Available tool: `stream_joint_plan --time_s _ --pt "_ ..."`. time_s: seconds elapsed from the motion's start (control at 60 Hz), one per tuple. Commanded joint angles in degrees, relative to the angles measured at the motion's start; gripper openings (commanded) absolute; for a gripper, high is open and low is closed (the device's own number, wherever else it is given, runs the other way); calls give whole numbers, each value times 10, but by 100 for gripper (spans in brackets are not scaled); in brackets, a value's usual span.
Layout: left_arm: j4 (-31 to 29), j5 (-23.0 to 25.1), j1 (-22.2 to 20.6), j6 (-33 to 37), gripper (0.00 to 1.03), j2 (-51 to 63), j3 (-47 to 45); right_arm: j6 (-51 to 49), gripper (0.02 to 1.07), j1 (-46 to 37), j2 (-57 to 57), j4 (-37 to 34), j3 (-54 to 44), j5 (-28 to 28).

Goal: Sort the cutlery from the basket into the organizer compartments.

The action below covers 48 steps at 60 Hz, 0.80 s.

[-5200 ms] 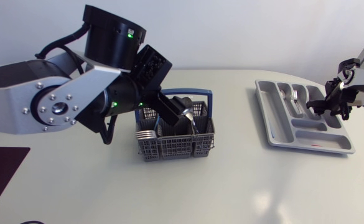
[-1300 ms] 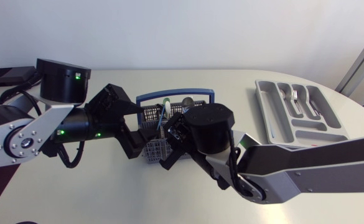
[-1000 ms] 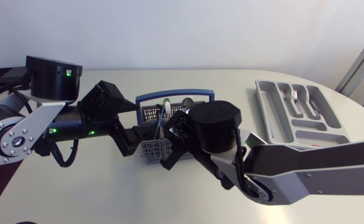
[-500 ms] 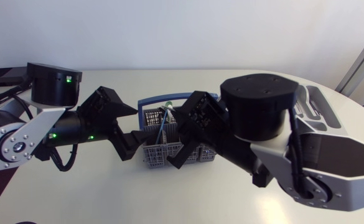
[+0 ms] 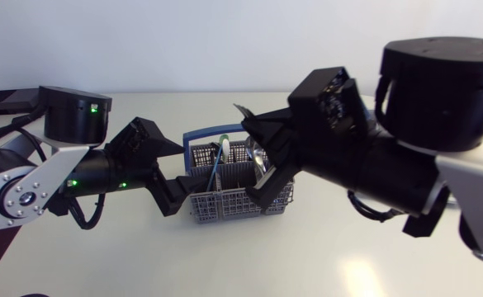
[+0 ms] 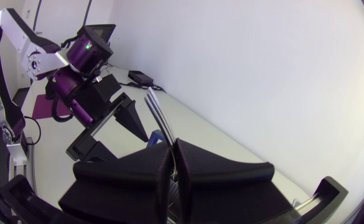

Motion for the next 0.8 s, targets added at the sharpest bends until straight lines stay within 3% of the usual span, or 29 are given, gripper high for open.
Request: stream_joint_plan --time_s 0.0,0.133,0.267,0.483,0.617,0.783 --pt "4 -1 -6 4 97 -3 -11 26 8 -26 -34 -24 21 -17" --pt "-2 -2 -7 4 97 -7 -6 42 8 -107 -67 -83 33 -76" --pt "-7 -2 -10 4 97 -7 -1 48 8 -251 -81 -148 55 -192" --pt "-19 -7 -22 5 97 -7 4 39 8 -445 -48 -190 79 -326" --pt "-27 -7 -27 9 97 -8 5 24 8 -527 0 -201 102 -380" --pt "-38 -8 -33 12 97 -8 11 0 8 -596 66 -204 131 -406"
